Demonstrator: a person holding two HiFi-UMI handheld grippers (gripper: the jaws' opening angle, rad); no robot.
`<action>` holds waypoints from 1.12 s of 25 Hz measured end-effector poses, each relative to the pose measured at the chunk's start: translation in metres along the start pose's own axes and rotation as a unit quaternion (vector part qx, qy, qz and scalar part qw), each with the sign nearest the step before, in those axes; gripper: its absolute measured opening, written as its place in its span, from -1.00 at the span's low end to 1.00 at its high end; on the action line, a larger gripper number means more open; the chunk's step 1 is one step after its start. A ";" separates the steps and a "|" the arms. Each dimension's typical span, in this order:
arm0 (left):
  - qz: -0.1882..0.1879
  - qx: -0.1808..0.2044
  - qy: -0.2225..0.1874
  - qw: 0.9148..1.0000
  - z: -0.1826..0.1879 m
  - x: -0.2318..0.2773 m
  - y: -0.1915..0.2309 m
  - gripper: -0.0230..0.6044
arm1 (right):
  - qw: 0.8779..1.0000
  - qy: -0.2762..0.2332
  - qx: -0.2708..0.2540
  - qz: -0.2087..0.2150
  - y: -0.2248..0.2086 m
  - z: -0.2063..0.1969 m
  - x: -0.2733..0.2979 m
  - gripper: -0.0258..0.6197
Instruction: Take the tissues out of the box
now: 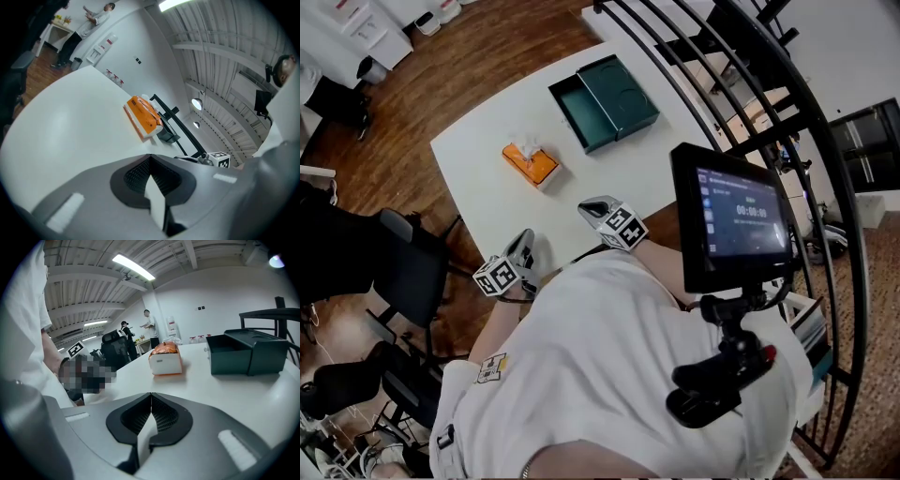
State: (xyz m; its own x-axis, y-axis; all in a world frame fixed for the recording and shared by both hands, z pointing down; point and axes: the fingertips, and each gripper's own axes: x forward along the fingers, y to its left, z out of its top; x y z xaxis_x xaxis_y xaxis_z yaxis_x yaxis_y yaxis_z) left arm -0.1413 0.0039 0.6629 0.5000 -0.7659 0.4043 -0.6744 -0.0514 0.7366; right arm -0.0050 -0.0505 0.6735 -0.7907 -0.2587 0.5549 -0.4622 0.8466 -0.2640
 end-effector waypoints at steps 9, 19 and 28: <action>-0.001 -0.002 0.001 1.000 0.000 -0.001 0.000 -0.93 | 1.000 0.016 -0.023 -0.008 0.000 -0.001 0.001 -0.92; -0.002 -0.001 0.002 1.000 0.000 -0.001 0.000 -0.93 | 0.998 0.035 -0.043 -0.009 0.001 -0.004 0.003 -0.92; -0.002 0.001 0.001 1.000 0.000 0.000 0.000 -0.93 | 0.998 0.036 -0.043 -0.010 0.000 -0.005 0.002 -0.92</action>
State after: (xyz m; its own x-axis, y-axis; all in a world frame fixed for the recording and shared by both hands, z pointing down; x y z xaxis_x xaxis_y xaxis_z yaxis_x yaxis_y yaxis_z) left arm -0.1417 0.0040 0.6624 0.5030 -0.7647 0.4027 -0.6739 -0.0553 0.7368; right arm -0.0052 -0.0486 0.6784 -0.7495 -0.2447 0.6151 -0.4395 0.8788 -0.1858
